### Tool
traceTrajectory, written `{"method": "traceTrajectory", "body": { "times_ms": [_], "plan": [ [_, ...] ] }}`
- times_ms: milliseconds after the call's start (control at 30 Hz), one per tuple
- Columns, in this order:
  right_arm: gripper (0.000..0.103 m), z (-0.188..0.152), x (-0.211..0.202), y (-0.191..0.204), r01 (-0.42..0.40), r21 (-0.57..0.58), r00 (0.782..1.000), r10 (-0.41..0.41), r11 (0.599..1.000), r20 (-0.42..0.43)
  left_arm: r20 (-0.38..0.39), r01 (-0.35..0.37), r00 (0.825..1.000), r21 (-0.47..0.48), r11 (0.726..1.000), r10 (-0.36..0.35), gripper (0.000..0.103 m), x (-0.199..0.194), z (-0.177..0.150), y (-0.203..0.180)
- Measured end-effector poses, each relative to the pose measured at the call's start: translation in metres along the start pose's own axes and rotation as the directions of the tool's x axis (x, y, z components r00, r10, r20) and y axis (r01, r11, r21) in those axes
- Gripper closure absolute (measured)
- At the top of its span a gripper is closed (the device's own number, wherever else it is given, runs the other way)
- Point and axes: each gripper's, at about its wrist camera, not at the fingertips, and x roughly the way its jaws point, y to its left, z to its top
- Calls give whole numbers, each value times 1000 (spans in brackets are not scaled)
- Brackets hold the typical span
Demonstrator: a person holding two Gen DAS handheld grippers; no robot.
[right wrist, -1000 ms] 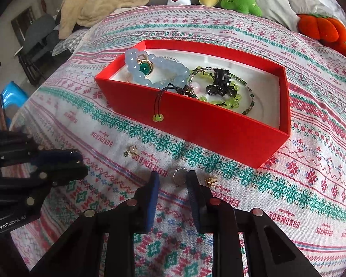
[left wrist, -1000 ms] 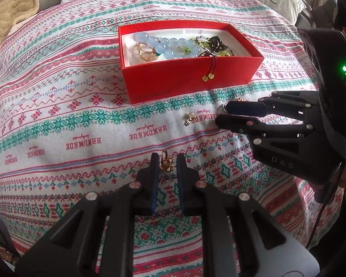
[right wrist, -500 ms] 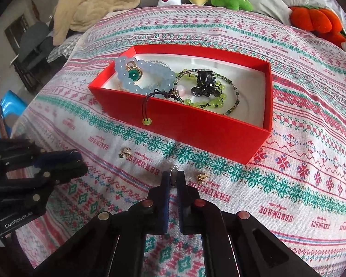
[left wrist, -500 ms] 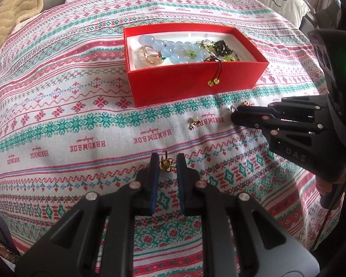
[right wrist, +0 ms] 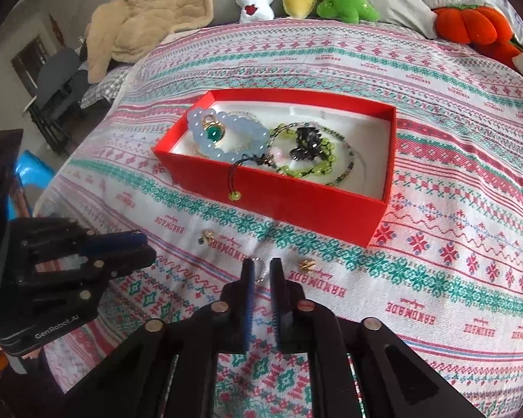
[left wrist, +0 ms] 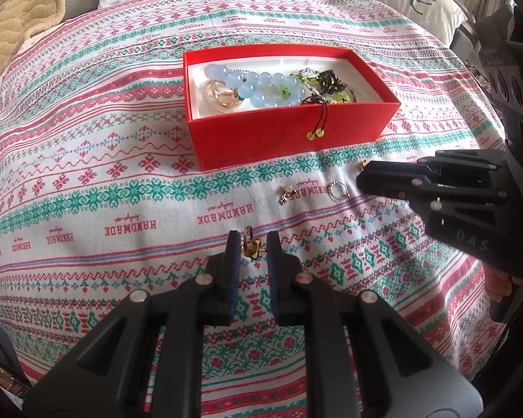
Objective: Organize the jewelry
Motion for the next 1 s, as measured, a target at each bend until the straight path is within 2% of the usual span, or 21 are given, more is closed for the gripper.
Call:
{"method": "traceTrajectory", "body": {
  "times_ms": [233, 700, 800, 833, 1000],
  "plan": [
    [89, -7, 15, 21, 42, -103, 998, -47, 994, -45, -8, 1, 1000, -1, 1000, -1, 87, 2, -3, -3],
    [80, -11, 16, 29, 65, -119, 996, -71, 991, -55, -15, 6, 1000, -5, 1000, -6, 87, 4, -4, -1],
    [67, -14, 15, 32, 65, -111, 996, -72, 992, -54, -16, 7, 1000, -6, 1000, -8, 87, 4, -4, -1],
    [57, -15, 14, 33, 70, -112, 996, -76, 991, -48, -17, 7, 1000, -5, 1000, -7, 87, 4, -4, -2],
    [56, -20, 14, 34, 87, -122, 995, -91, 989, -30, -19, 7, 1000, -6, 1000, -7, 87, 5, -5, -3]
  ]
}}
